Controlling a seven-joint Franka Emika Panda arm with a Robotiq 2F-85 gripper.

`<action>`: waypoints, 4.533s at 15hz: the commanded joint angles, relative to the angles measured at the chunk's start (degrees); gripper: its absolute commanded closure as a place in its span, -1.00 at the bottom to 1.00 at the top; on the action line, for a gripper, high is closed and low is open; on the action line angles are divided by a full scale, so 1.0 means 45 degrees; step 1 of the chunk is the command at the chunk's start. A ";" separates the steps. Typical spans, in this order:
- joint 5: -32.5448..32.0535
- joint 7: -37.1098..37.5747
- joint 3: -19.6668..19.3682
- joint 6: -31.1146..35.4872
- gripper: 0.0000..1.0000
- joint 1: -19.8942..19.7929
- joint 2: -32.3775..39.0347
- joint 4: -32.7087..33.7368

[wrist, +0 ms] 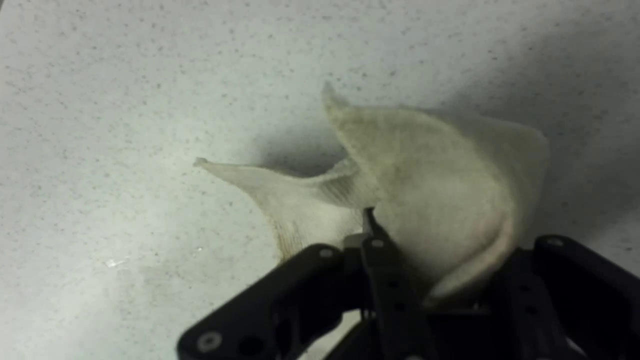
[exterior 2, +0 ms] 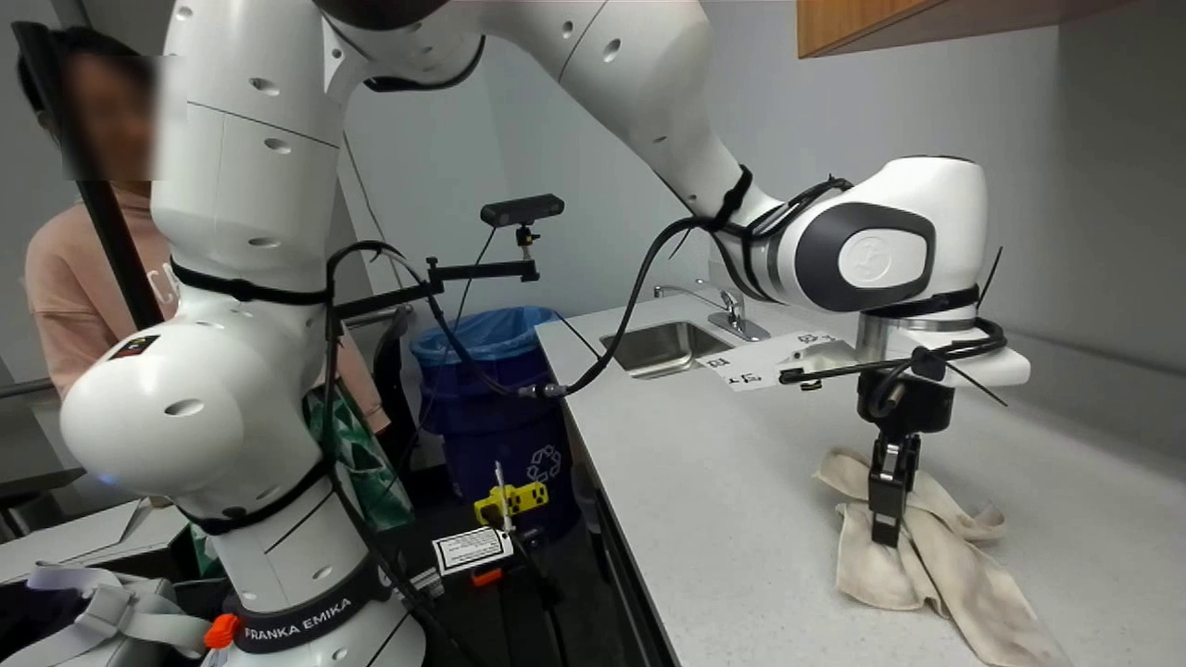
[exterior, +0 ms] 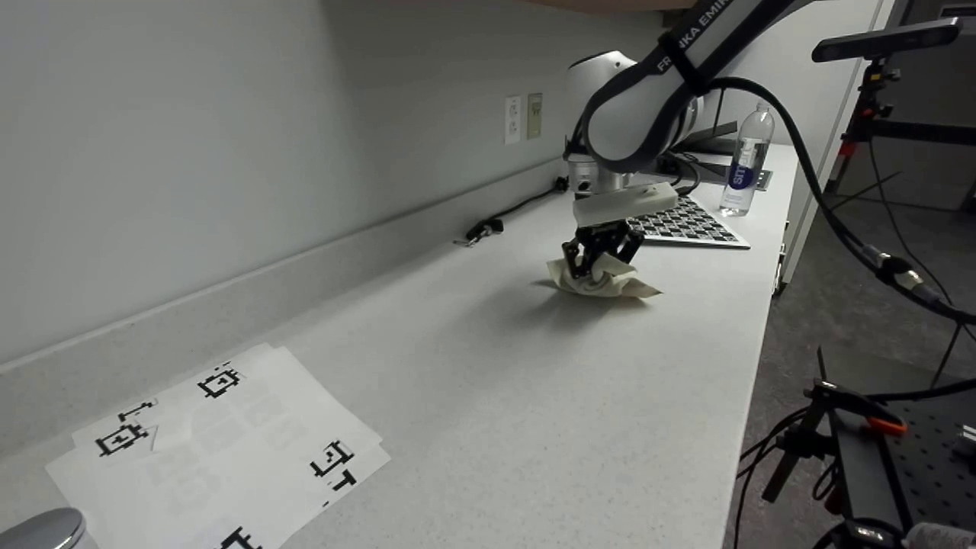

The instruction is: Wipe the countertop with the towel

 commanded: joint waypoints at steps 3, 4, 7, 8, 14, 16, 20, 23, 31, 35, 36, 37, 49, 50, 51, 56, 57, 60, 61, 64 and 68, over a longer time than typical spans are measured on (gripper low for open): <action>-0.0120 -0.0192 -0.0128 0.0602 0.93 0.0014 0.0709 0.0906; -0.0150 -0.0161 -0.0193 0.0737 0.93 0.0006 0.0844 0.0986; -0.0407 0.0108 -0.0618 0.1490 0.93 0.0059 0.1364 0.1098; -0.0415 0.0138 -0.0784 0.1659 0.93 0.0003 0.1532 0.1133; -0.0441 0.0443 -0.1911 0.2020 0.93 -0.0319 0.1964 0.1197; -0.0545 0.0655 -0.2340 0.2054 0.93 -0.0406 0.1968 0.1035; -0.0595 0.1211 -0.3072 0.1779 0.93 -0.0597 0.1816 0.0614; -0.0397 0.1435 -0.3153 0.1239 0.93 -0.0692 0.1418 0.0092; -0.0364 0.0835 -0.2072 0.0266 0.93 -0.0551 0.0251 -0.0721; -0.0506 0.0559 -0.1309 0.0293 0.93 -0.0215 0.0357 -0.0436; -0.0489 0.0430 -0.1066 0.0204 0.93 -0.0108 0.0514 -0.0240; -0.0598 0.0387 -0.0920 0.0288 0.93 0.0048 0.0600 -0.0123; -0.1588 0.0574 -0.0792 0.0622 0.93 0.0828 0.1888 0.2756; -0.1532 0.0595 -0.0911 0.0594 0.93 0.0720 0.2061 0.2975; -0.1466 0.0605 -0.1047 0.0616 0.93 0.0573 0.2252 0.3156; -0.1225 0.0794 -0.1592 0.0700 0.93 -0.0059 0.2788 0.3026; -0.1136 0.0766 -0.1637 0.0690 0.93 -0.0196 0.2718 0.2734; -0.1023 0.0851 -0.1860 0.0746 0.93 -0.0411 0.2155 0.1761; -0.0796 0.0780 -0.1810 0.0446 0.93 -0.0566 0.1841 0.1401; -0.0580 0.1044 -0.2049 0.0113 0.93 -0.0697 0.1092 0.0351; -0.0356 0.0754 -0.1946 -0.0358 0.93 -0.0892 0.0075 -0.0708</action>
